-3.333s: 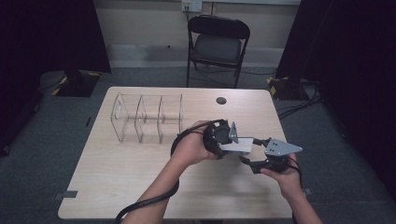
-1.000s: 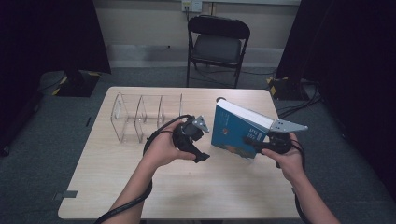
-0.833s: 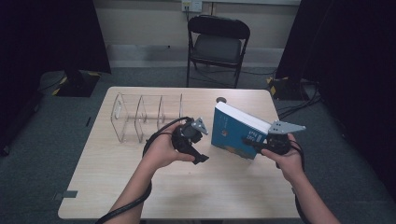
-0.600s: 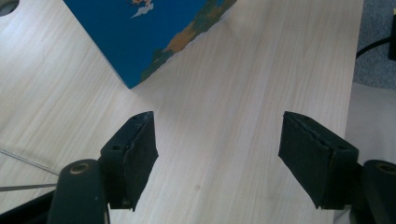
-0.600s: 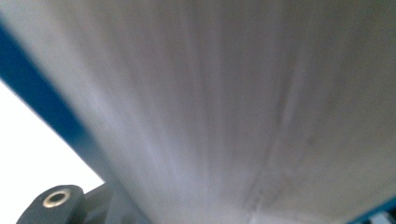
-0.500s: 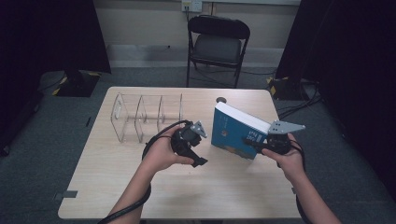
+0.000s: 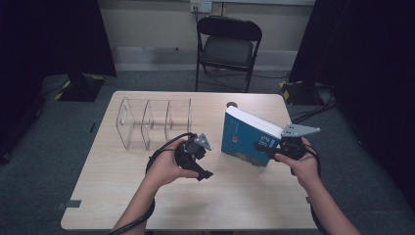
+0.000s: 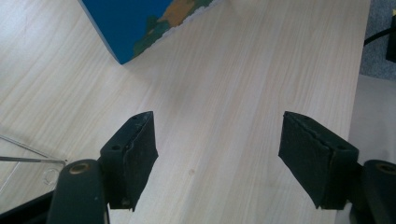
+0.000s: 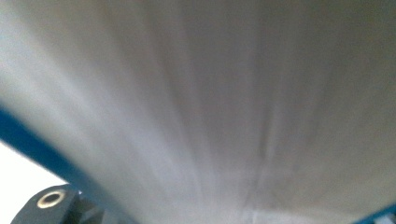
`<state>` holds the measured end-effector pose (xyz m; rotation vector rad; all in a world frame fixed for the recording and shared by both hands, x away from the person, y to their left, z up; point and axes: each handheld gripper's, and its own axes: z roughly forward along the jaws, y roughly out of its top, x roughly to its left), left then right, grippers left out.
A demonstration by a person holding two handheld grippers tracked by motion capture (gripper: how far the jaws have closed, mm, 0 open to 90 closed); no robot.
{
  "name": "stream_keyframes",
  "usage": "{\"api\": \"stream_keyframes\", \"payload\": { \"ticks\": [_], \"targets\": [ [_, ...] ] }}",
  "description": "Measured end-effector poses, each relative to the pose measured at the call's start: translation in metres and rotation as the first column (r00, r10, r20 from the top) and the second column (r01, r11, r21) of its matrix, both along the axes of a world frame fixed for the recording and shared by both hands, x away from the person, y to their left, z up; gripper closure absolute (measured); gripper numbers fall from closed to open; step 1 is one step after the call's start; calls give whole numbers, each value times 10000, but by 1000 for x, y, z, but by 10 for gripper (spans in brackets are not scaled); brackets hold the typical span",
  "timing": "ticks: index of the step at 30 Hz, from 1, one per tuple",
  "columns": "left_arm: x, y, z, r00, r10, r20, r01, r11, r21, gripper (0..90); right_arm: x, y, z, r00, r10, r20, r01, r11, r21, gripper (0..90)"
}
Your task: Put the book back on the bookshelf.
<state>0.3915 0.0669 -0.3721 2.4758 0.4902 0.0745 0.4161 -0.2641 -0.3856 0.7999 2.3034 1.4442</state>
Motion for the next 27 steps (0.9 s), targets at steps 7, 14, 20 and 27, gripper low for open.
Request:
{"api": "stream_keyframes", "payload": {
  "ticks": [7, 14, 20, 27],
  "targets": [
    [-2, 2, -5, 9999, 103, -111, -104, 9999, -84, 275, 3, 6, 21, 10000, -60, -66, 56, 9986, -533, 525],
    [-3, 7, -10, 9997, 149, -211, -150, 9999, -25, 280, 6, 6, 26, 9997, 59, -254, -78, 9970, -770, 601],
    [-1, 11, -12, 9995, 162, -262, -160, 9999, 58, 282, 6, 7, 27, 9994, 43, -341, -68, 9973, -737, 612],
    [2, 13, -11, 9993, 241, -273, -240, 9997, 50, 283, 3, 9, 30, 9984, -150, -541, 140, 9997, -191, 617]
  ]
}}
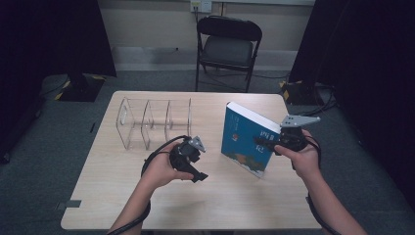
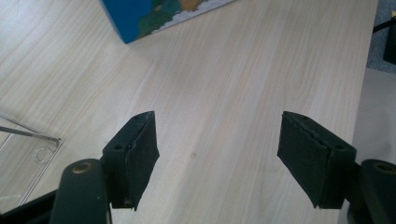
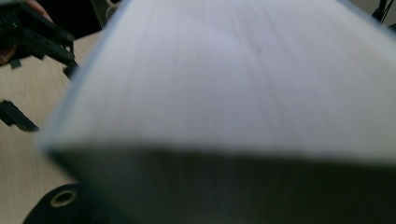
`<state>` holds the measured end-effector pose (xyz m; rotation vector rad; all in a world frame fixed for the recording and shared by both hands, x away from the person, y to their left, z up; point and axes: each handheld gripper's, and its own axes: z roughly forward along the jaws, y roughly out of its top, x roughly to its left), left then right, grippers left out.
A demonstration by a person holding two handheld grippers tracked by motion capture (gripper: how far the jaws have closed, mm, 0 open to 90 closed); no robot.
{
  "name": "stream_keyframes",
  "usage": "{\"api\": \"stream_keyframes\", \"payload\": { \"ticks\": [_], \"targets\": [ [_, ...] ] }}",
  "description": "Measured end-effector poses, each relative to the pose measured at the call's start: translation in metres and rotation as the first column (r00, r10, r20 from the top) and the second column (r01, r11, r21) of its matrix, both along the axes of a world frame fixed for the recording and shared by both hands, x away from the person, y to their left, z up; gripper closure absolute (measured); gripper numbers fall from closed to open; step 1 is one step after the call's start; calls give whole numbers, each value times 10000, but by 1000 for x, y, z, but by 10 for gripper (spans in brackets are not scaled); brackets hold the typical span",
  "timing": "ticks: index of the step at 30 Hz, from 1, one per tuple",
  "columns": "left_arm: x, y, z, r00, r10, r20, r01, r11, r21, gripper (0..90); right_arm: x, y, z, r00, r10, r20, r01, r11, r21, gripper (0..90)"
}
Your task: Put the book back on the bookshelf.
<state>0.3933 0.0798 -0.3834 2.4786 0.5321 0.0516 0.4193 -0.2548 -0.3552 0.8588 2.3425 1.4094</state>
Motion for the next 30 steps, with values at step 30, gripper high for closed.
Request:
{"api": "stream_keyframes", "payload": {
  "ticks": [30],
  "targets": [
    [4, 0, 45, 9970, 430, 636, -436, 9990, 84, 248, -60, 4, -10, 9910, 1252, 478, -1275, 9906, 492, 610]
  ]
}}
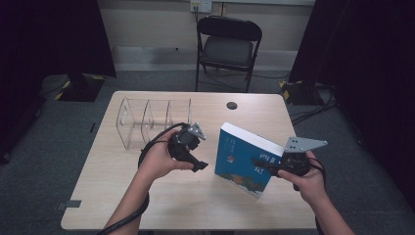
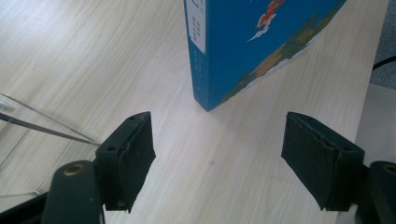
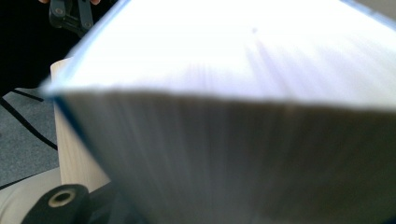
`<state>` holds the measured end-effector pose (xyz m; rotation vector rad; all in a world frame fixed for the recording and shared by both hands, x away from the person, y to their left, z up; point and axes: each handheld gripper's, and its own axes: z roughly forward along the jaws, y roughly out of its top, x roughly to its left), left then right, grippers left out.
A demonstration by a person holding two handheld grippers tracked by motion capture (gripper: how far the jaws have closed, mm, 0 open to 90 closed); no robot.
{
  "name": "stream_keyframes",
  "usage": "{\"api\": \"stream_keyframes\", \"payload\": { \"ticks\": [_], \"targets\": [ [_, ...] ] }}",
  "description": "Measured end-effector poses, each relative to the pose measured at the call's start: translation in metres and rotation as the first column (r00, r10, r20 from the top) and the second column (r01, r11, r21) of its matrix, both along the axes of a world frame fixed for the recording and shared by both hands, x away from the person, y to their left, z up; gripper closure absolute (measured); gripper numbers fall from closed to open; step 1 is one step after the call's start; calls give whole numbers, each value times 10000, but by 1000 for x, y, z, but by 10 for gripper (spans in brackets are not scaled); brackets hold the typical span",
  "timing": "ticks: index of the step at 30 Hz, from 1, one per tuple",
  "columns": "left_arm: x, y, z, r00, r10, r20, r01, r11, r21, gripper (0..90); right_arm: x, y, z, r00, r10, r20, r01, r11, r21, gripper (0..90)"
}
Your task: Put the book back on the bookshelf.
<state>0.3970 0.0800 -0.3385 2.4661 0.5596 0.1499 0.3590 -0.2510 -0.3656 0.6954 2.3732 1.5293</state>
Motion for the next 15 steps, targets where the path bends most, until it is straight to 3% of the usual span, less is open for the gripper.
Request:
{"api": "stream_keyframes", "payload": {
  "ticks": [15],
  "targets": [
    [6, -9, 3, 9997, -225, 34, 224, 9993, 303, 248, -4, 2, 0, 9992, 219, 337, -210, 9994, -290, 603]
  ]
}}
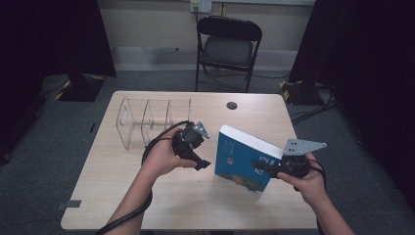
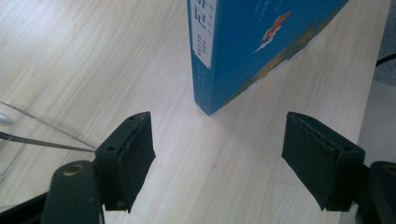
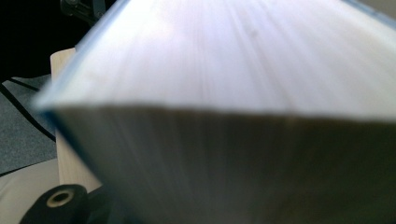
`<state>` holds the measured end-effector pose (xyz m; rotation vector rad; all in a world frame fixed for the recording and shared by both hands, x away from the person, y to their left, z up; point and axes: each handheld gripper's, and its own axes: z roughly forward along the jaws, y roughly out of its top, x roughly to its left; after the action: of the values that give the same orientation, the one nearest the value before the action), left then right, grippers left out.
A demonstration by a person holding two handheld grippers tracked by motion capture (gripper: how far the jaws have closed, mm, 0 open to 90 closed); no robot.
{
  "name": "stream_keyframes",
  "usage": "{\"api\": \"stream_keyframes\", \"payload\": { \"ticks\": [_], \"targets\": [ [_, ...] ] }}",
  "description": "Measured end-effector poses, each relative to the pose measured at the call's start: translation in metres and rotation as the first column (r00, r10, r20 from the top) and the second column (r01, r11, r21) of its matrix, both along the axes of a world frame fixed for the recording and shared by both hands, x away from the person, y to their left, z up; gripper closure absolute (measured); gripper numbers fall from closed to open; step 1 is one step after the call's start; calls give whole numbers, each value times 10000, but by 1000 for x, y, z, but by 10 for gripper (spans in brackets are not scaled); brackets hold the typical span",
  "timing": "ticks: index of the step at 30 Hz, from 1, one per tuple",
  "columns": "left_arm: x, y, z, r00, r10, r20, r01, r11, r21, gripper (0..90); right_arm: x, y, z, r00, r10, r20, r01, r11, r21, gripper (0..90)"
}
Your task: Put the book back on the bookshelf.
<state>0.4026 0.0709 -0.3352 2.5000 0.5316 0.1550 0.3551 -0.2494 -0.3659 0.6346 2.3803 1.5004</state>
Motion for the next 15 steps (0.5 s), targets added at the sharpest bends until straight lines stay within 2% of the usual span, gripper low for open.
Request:
{"api": "stream_keyframes", "payload": {
  "ticks": [8, 12, 15],
  "targets": [
    [1, -4, 7, 10000, -29, 76, 29, 10000, 14, 249, 0, 0, 0, 10000, 73, 33, -73, 9999, -82, 597],
    [4, -9, 10, 9998, -177, 112, 175, 9997, 195, 250, 0, 0, 0, 9999, 80, 73, -79, 9999, -132, 596],
    [4, -11, 11, 9996, -251, 119, 249, 9995, 168, 250, 0, 0, 0, 9999, 94, 86, -93, 9999, -141, 595]
  ]
}}
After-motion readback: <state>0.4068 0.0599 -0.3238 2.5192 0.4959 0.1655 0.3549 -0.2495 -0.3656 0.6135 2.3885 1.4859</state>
